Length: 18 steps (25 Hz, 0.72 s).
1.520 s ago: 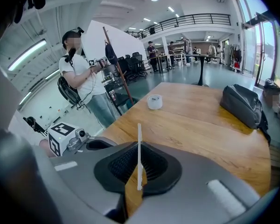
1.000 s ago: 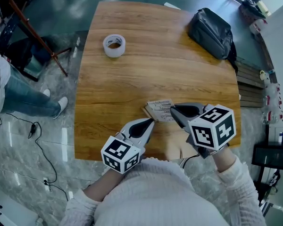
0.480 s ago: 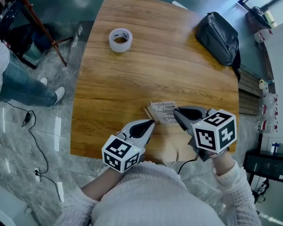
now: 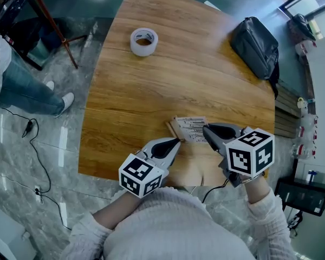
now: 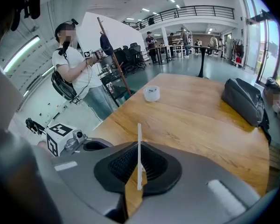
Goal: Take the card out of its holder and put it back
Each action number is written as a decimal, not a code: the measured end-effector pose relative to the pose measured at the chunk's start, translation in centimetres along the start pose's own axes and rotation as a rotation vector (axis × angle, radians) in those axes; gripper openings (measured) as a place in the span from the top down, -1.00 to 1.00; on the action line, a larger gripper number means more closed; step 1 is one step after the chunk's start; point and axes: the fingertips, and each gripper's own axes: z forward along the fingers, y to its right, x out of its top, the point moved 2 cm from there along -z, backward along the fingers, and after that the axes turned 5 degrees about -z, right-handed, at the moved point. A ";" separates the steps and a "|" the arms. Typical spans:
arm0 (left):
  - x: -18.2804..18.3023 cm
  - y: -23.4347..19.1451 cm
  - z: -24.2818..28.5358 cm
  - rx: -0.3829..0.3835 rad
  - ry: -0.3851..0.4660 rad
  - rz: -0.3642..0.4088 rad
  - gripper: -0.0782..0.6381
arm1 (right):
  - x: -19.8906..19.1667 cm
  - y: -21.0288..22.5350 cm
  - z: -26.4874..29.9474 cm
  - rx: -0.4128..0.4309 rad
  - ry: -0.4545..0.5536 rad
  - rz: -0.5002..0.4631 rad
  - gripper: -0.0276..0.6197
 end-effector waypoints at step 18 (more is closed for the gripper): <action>0.1 -0.1 0.3 -0.019 0.026 -0.047 0.76 | -0.1 -0.1 1.3 -0.034 -0.063 -0.011 0.88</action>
